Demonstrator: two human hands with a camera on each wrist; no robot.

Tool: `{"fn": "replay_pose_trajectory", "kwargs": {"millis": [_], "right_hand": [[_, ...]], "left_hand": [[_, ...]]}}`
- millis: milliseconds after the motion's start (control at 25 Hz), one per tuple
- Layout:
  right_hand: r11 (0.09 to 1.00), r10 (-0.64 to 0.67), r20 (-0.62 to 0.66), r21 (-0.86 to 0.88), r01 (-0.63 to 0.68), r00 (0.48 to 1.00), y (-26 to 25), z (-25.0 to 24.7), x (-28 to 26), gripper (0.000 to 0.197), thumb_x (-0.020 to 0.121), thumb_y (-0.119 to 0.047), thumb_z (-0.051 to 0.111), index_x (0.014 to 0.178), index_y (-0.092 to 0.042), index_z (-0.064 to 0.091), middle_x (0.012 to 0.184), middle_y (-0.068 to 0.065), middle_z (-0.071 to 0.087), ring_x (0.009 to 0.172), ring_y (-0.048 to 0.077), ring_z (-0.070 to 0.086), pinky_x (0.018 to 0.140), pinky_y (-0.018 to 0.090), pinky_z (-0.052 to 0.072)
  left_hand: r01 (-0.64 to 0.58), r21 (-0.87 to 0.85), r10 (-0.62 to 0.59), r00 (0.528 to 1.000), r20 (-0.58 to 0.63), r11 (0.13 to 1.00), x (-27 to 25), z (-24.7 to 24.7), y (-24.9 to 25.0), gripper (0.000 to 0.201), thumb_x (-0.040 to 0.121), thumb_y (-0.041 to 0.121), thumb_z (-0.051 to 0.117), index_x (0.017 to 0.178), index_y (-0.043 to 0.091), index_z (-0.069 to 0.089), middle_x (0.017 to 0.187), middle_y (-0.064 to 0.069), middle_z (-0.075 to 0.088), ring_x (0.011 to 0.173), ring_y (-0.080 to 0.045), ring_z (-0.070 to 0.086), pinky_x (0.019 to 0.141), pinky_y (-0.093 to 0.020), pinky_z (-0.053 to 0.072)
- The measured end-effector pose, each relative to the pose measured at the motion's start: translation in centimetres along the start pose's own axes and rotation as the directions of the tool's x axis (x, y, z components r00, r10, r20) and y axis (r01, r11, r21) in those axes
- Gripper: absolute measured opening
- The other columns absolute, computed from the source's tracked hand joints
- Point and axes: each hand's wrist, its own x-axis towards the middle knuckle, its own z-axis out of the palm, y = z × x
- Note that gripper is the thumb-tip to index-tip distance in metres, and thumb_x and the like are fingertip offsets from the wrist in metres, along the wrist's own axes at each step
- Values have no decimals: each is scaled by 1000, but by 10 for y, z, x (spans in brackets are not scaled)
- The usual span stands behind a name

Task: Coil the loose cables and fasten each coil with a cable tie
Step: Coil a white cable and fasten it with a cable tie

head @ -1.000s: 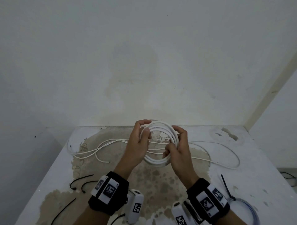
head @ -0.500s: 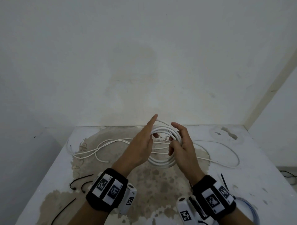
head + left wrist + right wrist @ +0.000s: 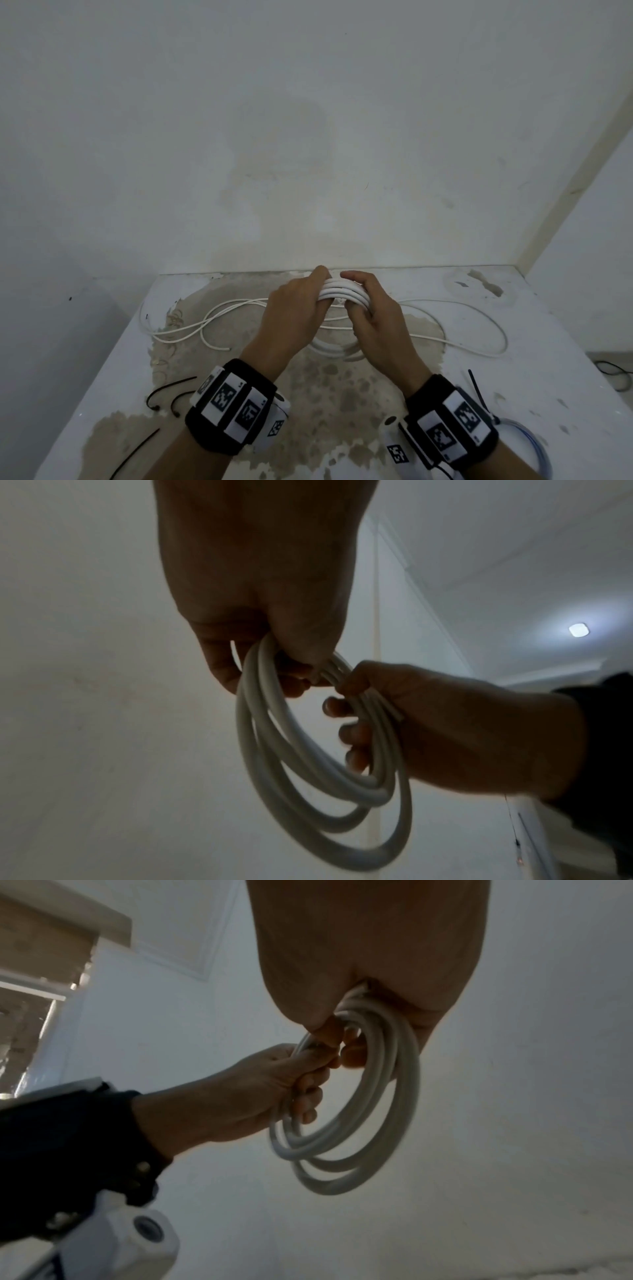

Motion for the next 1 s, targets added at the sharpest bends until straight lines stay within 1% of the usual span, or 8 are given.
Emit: {"fn": "replay_pose_trajectory", "kwargs": {"millis": [120, 240, 320, 520, 640, 760, 840, 1000], "right_hand": [[996, -2, 104, -92, 12, 995, 8, -2, -3, 29, 102, -13, 46, 126, -29, 51, 71, -7, 61, 57, 21, 55, 58, 47, 48], [979, 28, 144, -206, 2, 989, 10, -3, -2, 41, 101, -14, 48, 137, -32, 43, 66, -14, 53, 56, 9, 52, 53, 19, 36], [975, 54, 171, -222, -15, 984, 10, -4, 1, 52, 99, -15, 51, 144, -35, 35, 71, -12, 51, 58, 7, 51, 55, 16, 36], [993, 93, 94, 63, -99, 991, 12, -11, 1, 47, 104, -17, 52, 143, -37, 36, 75, 10, 58, 59, 29, 57, 56, 35, 52], [985, 102, 57, 135, -109, 993, 13, -9, -1, 43, 104, -21, 50, 143, -36, 39, 73, -10, 60, 52, 8, 54, 56, 28, 48], [946, 199, -44, 269, -181, 979, 12, -12, 0, 49, 102, -18, 55, 144, -35, 37, 70, -6, 59, 46, 12, 47, 47, 28, 44], [863, 321, -40, 424, -275, 946, 13, -16, 1, 44, 100, -17, 59, 140, -30, 44, 67, 1, 57, 49, 17, 48, 50, 33, 47], [504, 488, 176, 743, -440, 855, 23, -26, 1, 35, 101, -11, 54, 136, -15, 51, 61, -1, 37, 49, 13, 33, 51, 30, 39]], "left_hand": [[-55, -156, 67, 995, 74, 986, -2, -1, 3, 10, 92, 30, 52, 97, 23, 55, 68, 13, 50, 59, -13, 47, 56, -30, 34], [-113, -125, 135, 974, 181, 986, -2, 0, 3, 7, 93, 27, 50, 95, 21, 52, 72, 9, 54, 61, -15, 47, 58, -32, 35], [-86, -224, 142, 959, 246, 971, -3, 2, 0, 7, 94, 28, 47, 93, 22, 50, 74, 3, 59, 62, -18, 52, 58, -38, 40], [131, -473, -46, 981, 187, 871, -4, 6, -4, 11, 101, 27, 49, 100, 20, 58, 78, 5, 58, 66, -7, 53, 61, -29, 40], [202, -484, -122, 974, 191, 851, -1, 8, 0, 7, 98, 26, 54, 99, 21, 60, 74, 9, 57, 59, -2, 53, 58, -23, 39], [233, -495, -128, 963, 236, 837, 2, 4, 12, 10, 99, 29, 54, 96, 20, 58, 64, 3, 60, 49, -8, 57, 52, -25, 45], [319, -618, -205, 946, 250, 718, 4, 2, 19, 10, 101, 23, 51, 94, 15, 55, 55, -1, 56, 41, -13, 55, 46, -26, 46], [423, -738, -297, 904, 307, 525, 9, 4, 26, 5, 98, 13, 56, 99, 10, 58, 58, 1, 48, 43, -15, 45, 46, -30, 44]]}}
